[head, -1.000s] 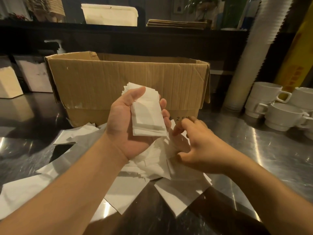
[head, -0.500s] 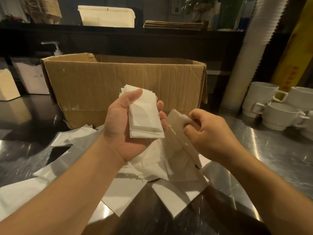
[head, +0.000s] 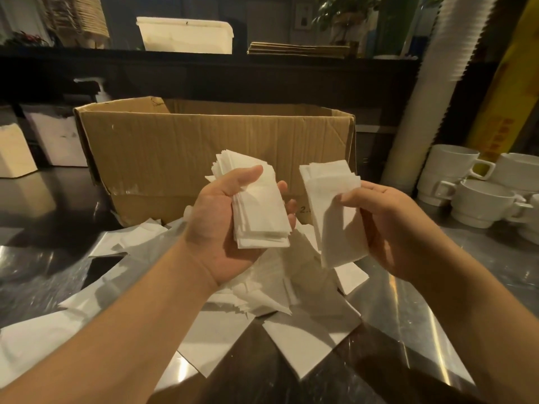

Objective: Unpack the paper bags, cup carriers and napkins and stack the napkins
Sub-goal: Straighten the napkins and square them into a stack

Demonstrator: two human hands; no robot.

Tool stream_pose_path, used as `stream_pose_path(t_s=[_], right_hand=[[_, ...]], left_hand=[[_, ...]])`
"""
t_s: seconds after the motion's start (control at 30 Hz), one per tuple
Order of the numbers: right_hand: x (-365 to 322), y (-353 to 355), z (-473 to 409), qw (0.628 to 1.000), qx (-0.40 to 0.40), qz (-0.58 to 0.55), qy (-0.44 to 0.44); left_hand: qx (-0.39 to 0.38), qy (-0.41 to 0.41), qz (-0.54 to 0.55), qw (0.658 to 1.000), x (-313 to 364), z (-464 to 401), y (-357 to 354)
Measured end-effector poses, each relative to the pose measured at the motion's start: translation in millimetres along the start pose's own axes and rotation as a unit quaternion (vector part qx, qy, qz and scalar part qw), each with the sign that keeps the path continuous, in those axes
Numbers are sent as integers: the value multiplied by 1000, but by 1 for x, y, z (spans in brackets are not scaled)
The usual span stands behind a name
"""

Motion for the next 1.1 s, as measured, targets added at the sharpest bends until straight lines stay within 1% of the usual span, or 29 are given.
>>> stream_pose_path(t_s=[0.13, 0.17, 0.23, 0.37, 0.43, 0.5, 0.53, 0.6, 0.67, 0.73, 0.77, 0.8, 0.87, 0.93, 1.0, 1.1], right_hand=[[-2, -14, 7, 991, -131, -38, -1], [-2, -17, 9, 986, -154, -65, 0], [-1, -20, 8, 982, -168, -91, 3], [5, -25, 6, 986, -149, -70, 6], [7, -29, 6, 986, -152, -69, 0], [9, -30, 6, 987, -145, -68, -3], [9, -30, 6, 989, -132, -65, -4], [10, -29, 6, 995, -90, -43, 7], [9, -28, 7, 998, -23, 26, 52], [3, -24, 10, 985, 64, 108, 119], [-1, -22, 14, 976, 89, 130, 152], [-5, -22, 17, 968, 97, 144, 180], [-10, -23, 19, 956, 84, 185, 213], [-9, -24, 18, 949, 60, 221, 218], [-6, -25, 15, 952, 34, 219, 210], [-3, -26, 13, 964, 1, 185, 193]], left_hand=[[-74, 37, -37, 996, -9, 0, -4], [-93, 50, -49, 993, -13, 1, -5], [-124, 64, -81, 987, -19, 3, -7], [-127, 74, -127, 981, -28, 4, -7], [-122, 64, -148, 979, -29, 3, -4], [-119, 66, -147, 980, -31, 3, -3], [-133, 73, -136, 979, -32, 3, -3], [-164, 88, -106, 977, -35, 5, -7], [-159, 100, -85, 979, -35, 6, -9], [-135, 106, -88, 981, -35, 6, -7], [-130, 107, -94, 981, -35, 6, -6], [-128, 109, -97, 981, -35, 7, -6], [-130, 113, -103, 980, -35, 8, -5], [-133, 118, -113, 978, -34, 8, -4], [-128, 119, -121, 977, -34, 9, -5], [-122, 120, -121, 978, -34, 10, -6]])
Point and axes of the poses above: each hand's wrist, its own z-axis away from the middle knuckle, its own y-axis out of the back of the hand, x = y × z, the point moved 6 cm from there along -z, towards the middle knuckle, and after that the axes turned 13 degrees about -y, right-handed, at the moved point
